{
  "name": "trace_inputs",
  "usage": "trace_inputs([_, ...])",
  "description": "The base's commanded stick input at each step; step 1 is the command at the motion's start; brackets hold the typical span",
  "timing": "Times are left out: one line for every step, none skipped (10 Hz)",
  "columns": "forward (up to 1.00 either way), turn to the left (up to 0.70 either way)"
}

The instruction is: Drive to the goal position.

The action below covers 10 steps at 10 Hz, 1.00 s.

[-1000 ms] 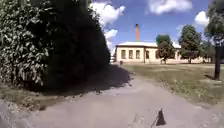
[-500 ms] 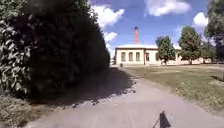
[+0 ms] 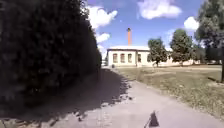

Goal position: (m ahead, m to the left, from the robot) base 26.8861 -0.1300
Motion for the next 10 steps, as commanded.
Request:
trace_inputs([0.85, 0.00])
trace_inputs([0.85, 0.00])
trace_inputs([0.85, 0.00])
trace_inputs([0.85, 0.00])
trace_inputs([0.85, 0.00])
trace_inputs([0.85, 0.00])
trace_inputs([0.85, 0.00])
trace_inputs([0.85, 0.00])
trace_inputs([0.85, 0.00])
trace_inputs([0.85, 0.00])
